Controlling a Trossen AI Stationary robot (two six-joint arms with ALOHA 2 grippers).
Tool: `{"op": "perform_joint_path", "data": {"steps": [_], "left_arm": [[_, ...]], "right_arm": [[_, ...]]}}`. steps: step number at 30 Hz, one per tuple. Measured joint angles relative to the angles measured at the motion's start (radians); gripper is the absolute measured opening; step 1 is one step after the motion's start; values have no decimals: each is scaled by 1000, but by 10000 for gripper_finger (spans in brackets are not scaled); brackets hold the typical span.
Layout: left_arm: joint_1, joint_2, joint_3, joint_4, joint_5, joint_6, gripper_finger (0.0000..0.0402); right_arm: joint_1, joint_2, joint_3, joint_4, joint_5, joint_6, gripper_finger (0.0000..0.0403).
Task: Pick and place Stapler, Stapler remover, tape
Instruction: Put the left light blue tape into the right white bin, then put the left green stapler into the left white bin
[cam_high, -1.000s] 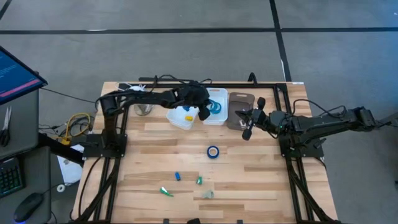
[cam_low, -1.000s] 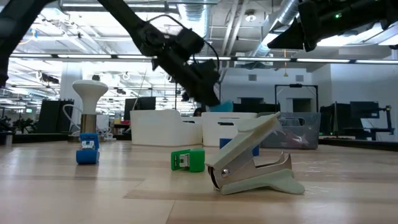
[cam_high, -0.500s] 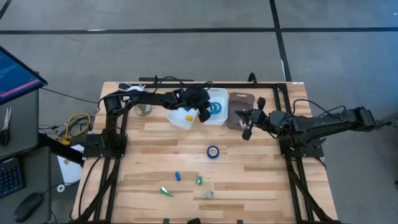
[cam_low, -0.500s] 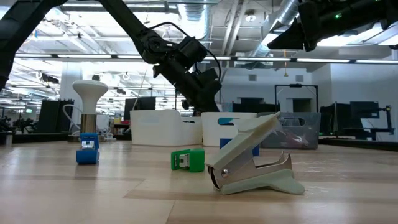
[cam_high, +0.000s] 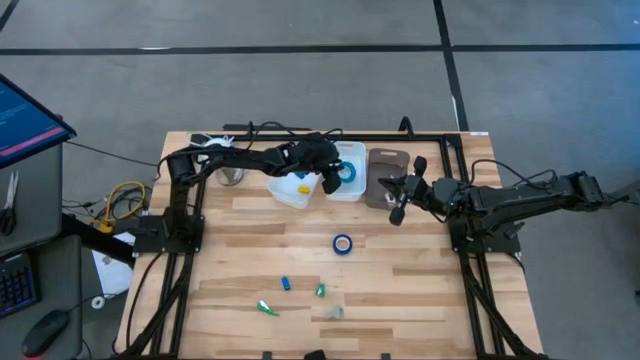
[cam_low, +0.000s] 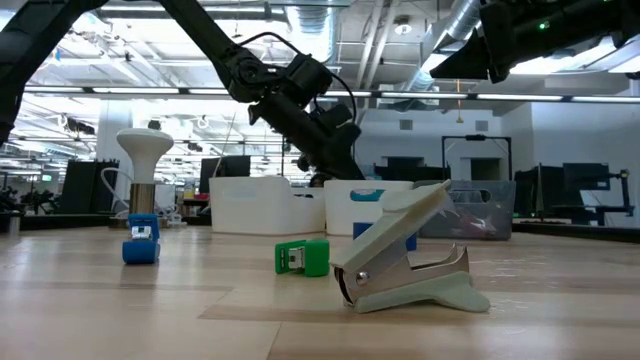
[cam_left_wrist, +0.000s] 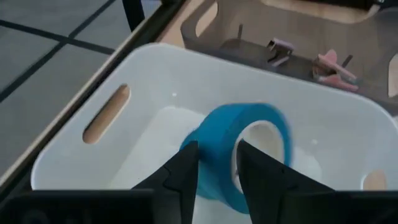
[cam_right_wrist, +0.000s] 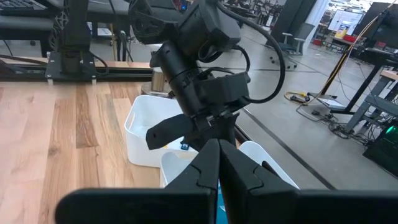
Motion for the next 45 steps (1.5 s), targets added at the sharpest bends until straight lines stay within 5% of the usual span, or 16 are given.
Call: {"op": "perform_joint_path", "data": {"steps": [12, 21, 26, 33, 39, 45], "left_arm": [[0, -14, -2, 6, 0, -2, 117], [-52, -217, -18, -142, -2, -1, 41], [-153, -410, -124, -245, -56, 7, 4], [-367, -678, -270, -447, -328, 7, 2], [-529, -815, -359, -587, -333, -123, 2], [-646, -792, -413, -658, -333, -211, 2]], "right_arm": [[0, 0, 0, 0, 0, -4, 0], [22, 0, 0, -1, 0, -16, 0], [45, -3, 0, -1, 0, -53, 0], [47, -3, 0, 0, 0, -53, 0], [47, -3, 0, 1, 0, -53, 0], [47, -3, 0, 1, 0, -52, 0]]}}
